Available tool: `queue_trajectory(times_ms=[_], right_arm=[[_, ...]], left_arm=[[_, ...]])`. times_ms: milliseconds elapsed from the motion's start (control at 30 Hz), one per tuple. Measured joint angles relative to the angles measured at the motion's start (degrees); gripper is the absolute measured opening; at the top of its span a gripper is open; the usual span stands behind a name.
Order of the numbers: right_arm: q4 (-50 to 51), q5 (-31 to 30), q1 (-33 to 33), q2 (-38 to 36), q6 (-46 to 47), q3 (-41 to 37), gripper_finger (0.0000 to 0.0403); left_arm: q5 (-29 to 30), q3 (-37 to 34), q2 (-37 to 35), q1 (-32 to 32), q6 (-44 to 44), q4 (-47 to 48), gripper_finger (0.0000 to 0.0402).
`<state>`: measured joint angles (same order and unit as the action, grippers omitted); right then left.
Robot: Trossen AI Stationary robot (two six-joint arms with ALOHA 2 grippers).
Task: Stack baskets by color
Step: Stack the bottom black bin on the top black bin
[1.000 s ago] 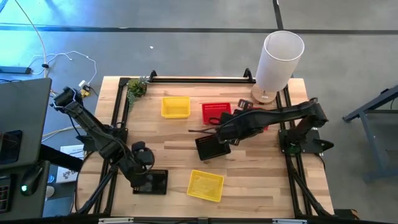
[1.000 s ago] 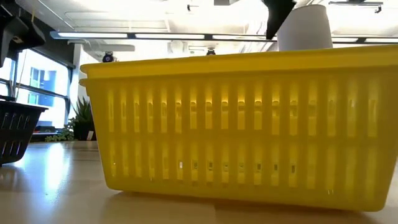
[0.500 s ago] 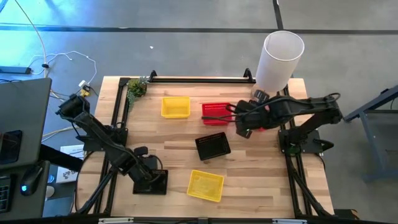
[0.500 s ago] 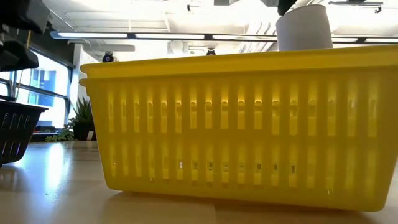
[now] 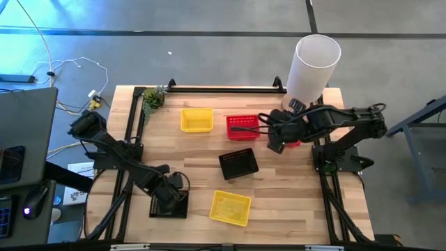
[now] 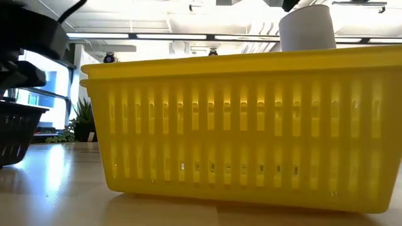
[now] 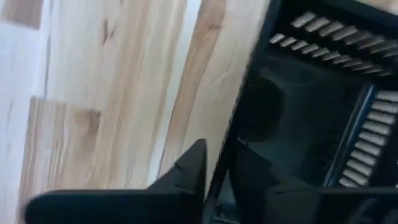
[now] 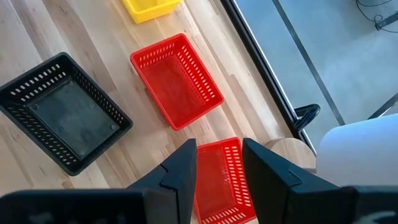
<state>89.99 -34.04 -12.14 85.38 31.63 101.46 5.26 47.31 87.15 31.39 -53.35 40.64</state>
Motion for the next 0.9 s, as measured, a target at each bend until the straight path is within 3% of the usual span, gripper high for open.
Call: queue_trajectory(times_ms=[100,467,733,900], right_arm=[[0.0,0.0,0.0,0.0,0.5,-0.1,0.0114],[0.0,0.1,0.0,0.0,1.0,-0.1,0.0114],[0.0,0.1,0.0,0.0,1.0,-0.1,0.0114],[0.0,0.1,0.0,0.0,0.7,-0.1,0.0114]], left_arm=[[0.1,0.0,0.2,-1.3,2.2,-1.2,0.0008],[1.2,0.0,-1.1,-9.4,9.3,-1.6,0.0001],[2.7,0.0,-8.4,-18.3,16.7,-4.2,0.0000],[1.3,0.0,-14.3,-24.2,22.3,-10.7,0.0000]])
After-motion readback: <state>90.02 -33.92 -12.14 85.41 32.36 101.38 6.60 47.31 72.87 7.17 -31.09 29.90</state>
